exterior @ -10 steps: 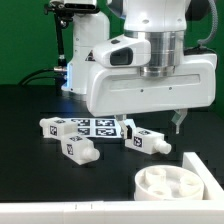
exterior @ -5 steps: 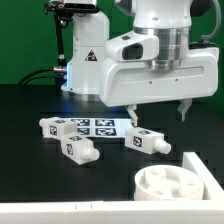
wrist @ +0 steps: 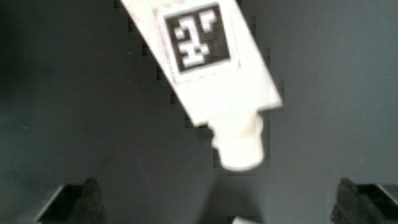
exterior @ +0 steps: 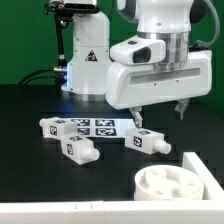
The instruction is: Assemble stool
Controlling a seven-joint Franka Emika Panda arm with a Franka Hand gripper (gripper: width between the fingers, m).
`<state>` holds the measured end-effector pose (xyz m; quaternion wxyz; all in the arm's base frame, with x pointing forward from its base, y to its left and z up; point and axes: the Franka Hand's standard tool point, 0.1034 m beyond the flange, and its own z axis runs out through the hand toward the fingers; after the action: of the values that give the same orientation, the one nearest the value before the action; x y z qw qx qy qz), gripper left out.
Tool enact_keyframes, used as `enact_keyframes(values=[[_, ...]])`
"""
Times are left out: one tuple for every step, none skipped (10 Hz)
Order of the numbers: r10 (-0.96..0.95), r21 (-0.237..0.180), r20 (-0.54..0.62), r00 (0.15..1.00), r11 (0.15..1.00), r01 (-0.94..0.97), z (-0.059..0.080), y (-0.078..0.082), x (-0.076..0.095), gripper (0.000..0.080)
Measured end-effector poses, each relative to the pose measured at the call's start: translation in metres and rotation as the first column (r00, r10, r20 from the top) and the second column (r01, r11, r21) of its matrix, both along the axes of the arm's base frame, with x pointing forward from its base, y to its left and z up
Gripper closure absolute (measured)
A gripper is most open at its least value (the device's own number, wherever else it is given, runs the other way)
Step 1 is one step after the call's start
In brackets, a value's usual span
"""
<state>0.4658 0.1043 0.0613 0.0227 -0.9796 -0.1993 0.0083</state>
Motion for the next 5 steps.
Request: enact_keyframes(values=[[-0.008,-0.001,-0.002,1.0,1.0,0.008,-0.0025,-0.0031,-0.0044,0.015],[-0.009,-0.001,-0.003,1.0,1.0,0.009,-0.0027,-0.0031,-0.0044,0.015],[-0.009,-0.001,-0.004,1.0,1.0,0.009,-0.0028,-0.0031,-0.0044,0.015],[-0.009,-0.001,-0.004,1.0,1.0,0.009,-0.0029,-0.0031,-0.0045,0.015],[0.078,-0.007,0.013,0.997,0.997,-0.077,-0.0054,-0.0015,-0.0041,0.015]])
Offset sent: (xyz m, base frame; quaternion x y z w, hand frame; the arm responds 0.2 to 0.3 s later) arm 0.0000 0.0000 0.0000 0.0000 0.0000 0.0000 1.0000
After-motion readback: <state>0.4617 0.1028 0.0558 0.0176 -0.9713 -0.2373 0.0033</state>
